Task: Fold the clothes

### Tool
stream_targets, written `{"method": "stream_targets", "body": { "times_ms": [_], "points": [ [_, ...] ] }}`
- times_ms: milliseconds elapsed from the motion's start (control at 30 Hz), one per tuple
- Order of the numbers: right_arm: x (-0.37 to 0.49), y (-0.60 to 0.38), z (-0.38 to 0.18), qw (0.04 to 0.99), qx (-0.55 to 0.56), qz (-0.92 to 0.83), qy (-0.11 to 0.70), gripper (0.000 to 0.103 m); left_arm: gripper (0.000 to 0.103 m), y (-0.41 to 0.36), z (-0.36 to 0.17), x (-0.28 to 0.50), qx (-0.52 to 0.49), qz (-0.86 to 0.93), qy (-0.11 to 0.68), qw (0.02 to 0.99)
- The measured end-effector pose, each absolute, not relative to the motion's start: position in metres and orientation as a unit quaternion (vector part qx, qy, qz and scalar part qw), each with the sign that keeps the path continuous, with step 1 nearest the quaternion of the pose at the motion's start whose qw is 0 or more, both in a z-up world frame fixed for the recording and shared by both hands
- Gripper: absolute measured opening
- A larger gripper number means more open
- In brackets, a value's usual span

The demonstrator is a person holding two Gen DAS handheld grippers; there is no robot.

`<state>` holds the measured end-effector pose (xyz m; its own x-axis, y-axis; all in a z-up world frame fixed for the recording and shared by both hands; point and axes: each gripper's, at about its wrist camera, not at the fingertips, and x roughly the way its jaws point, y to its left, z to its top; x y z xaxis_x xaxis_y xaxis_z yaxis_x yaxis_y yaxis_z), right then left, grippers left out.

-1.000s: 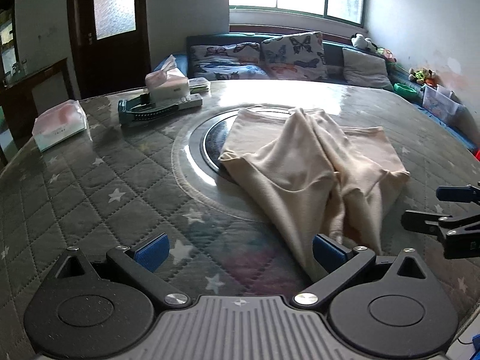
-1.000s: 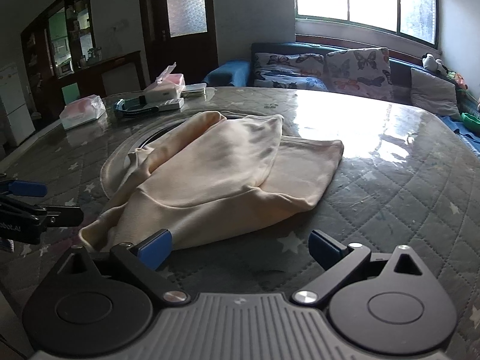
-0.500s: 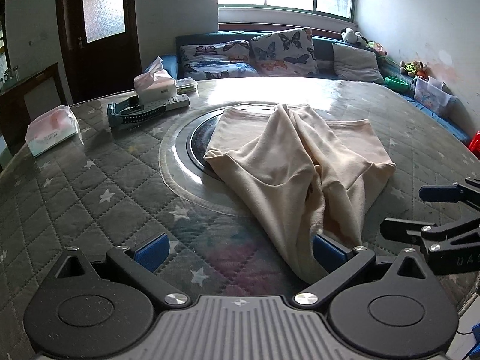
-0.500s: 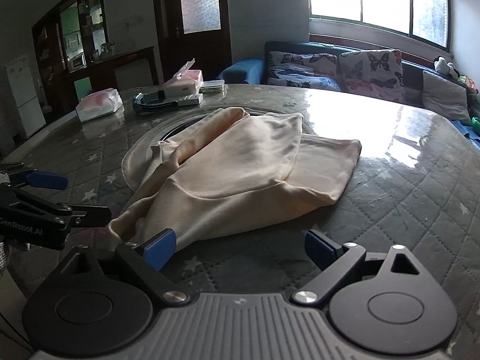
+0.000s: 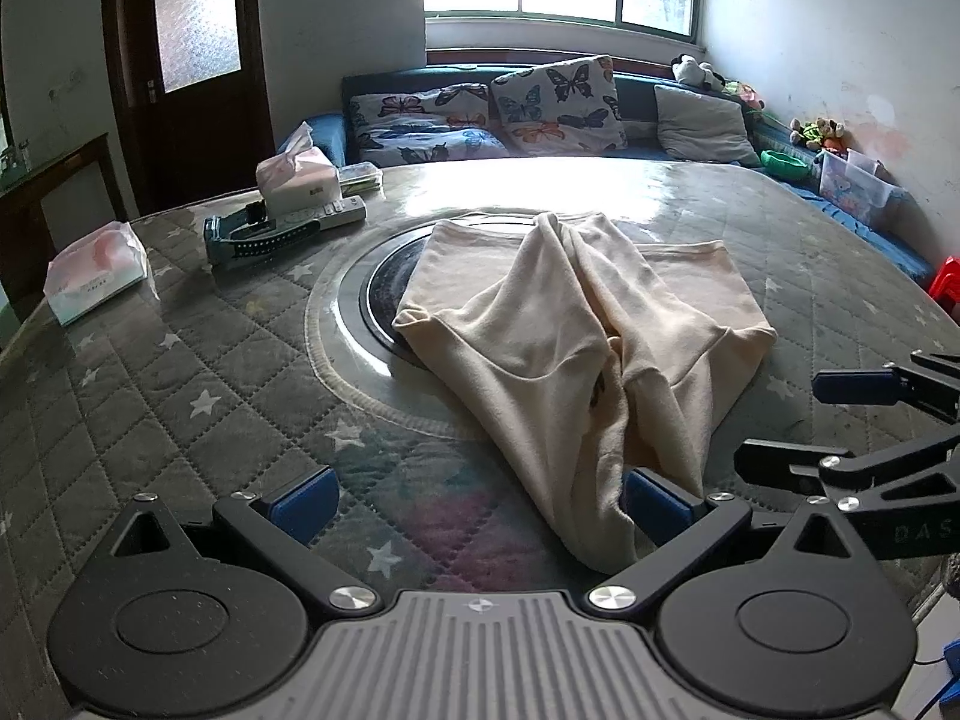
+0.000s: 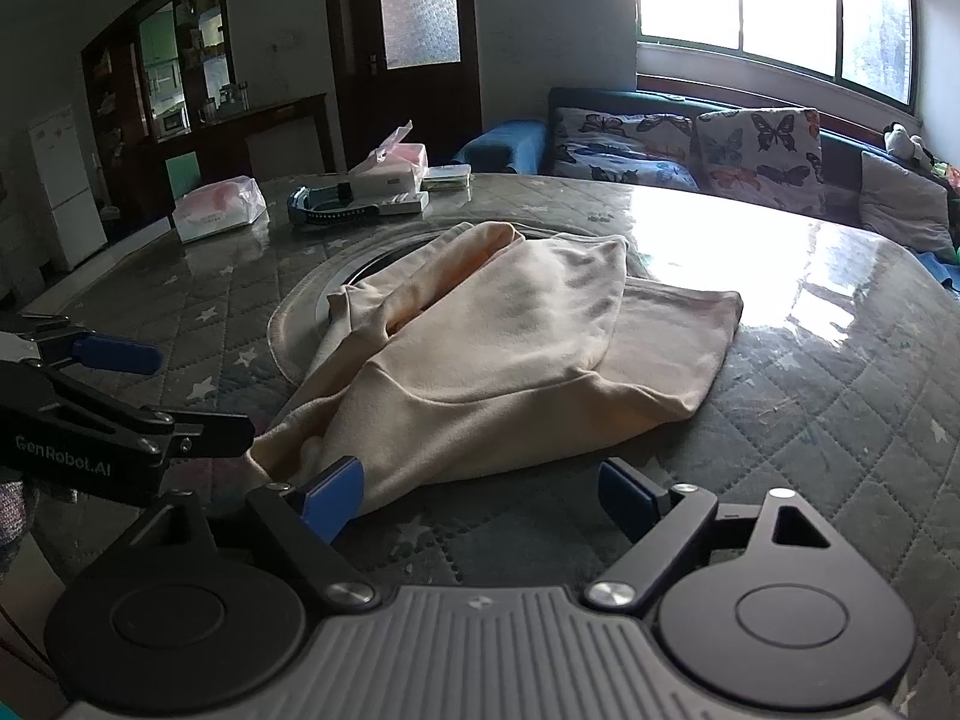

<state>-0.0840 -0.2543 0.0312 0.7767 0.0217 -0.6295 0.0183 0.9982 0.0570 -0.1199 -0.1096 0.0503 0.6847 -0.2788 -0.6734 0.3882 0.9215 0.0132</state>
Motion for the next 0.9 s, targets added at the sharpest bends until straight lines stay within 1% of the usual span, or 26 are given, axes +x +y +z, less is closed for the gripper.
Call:
{"method": "stream_targets", "body": {
  "times_ms": [200, 367, 467, 500, 600, 700, 733, 800, 900],
  "points": [
    [-0.075, -0.255, 0.034, 0.942, 0.024, 0.005, 0.335, 0.086, 0.103, -0.113, 0.056, -0.109, 0.078, -0.187, 0.345, 0.916],
    [-0.064, -0.256, 0.038, 0.943, 0.019, 0.009, 0.333, 0.083, 0.101, -0.117, 0.064, -0.093, 0.074, -0.194, 0.339, 0.918],
    [-0.056, -0.259, 0.041, 0.943, 0.017, 0.009, 0.332, 0.083, 0.096, -0.121, 0.07, -0.079, 0.071, -0.198, 0.331, 0.92],
    [-0.052, -0.26, 0.042, 0.943, 0.017, 0.009, 0.331, 0.083, 0.092, -0.123, 0.072, -0.073, 0.069, -0.2, 0.33, 0.92],
    [-0.041, -0.266, 0.045, 0.944, 0.013, 0.005, 0.33, 0.082, 0.085, -0.134, 0.077, -0.053, 0.075, -0.206, 0.324, 0.92],
    [-0.029, -0.273, 0.049, 0.944, 0.012, -0.001, 0.329, 0.082, 0.08, -0.148, 0.079, -0.031, 0.088, -0.212, 0.313, 0.922],
    [-0.025, -0.277, 0.051, 0.944, 0.013, -0.002, 0.329, 0.082, 0.079, -0.153, 0.078, -0.023, 0.089, -0.216, 0.315, 0.92],
    [-0.016, -0.284, 0.053, 0.944, 0.015, -0.008, 0.331, 0.082, 0.07, -0.163, 0.075, -0.005, 0.091, -0.222, 0.321, 0.916],
    [-0.003, -0.296, 0.056, 0.943, 0.015, -0.019, 0.331, 0.081, 0.066, -0.176, 0.069, 0.022, 0.089, -0.231, 0.333, 0.91]
  ]
}}
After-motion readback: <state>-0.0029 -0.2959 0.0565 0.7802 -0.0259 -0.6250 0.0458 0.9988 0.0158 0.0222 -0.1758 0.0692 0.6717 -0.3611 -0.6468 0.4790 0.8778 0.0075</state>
